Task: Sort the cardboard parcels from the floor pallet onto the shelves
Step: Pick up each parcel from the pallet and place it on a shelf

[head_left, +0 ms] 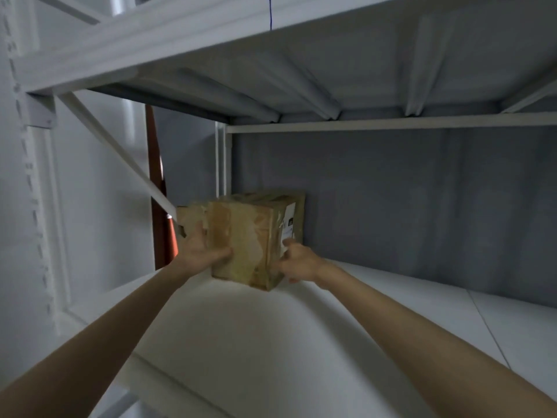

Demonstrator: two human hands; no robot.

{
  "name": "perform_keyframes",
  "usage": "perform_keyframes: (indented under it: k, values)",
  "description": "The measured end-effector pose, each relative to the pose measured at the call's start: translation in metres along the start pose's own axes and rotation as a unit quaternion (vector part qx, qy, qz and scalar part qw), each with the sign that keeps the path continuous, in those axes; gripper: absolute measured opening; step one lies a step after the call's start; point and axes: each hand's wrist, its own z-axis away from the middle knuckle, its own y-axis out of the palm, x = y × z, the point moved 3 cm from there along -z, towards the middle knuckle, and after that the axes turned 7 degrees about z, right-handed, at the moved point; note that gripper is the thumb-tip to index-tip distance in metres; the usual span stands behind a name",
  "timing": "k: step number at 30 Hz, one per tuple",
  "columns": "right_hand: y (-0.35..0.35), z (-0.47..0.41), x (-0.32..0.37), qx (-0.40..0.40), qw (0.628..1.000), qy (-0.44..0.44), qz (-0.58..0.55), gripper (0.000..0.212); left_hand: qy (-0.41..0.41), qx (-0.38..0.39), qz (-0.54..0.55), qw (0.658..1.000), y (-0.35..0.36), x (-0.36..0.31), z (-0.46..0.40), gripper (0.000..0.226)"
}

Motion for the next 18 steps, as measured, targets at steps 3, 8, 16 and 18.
perform_keyframes:
  k: [3,8,16,18]
  values:
    - [0.007,-0.007,0.005,-0.008,1.000,-0.002,-0.024,0.047,-0.008,-0.011,0.040,0.999,0.006,0.006,-0.012,0.073]
    - [0.011,-0.011,0.011,-0.014,0.998,0.001,-0.062,0.056,-0.021,-0.015,0.016,1.000,0.012,0.006,-0.025,0.060]
    - [-0.008,0.017,-0.009,-0.043,0.994,0.014,-0.096,0.057,-0.062,0.031,0.114,0.991,0.036,-0.016,-0.003,0.102]
    - [-0.013,0.029,-0.018,-0.050,0.994,0.030,-0.091,0.067,-0.070,0.047,0.137,0.987,0.046,-0.026,0.009,0.115]
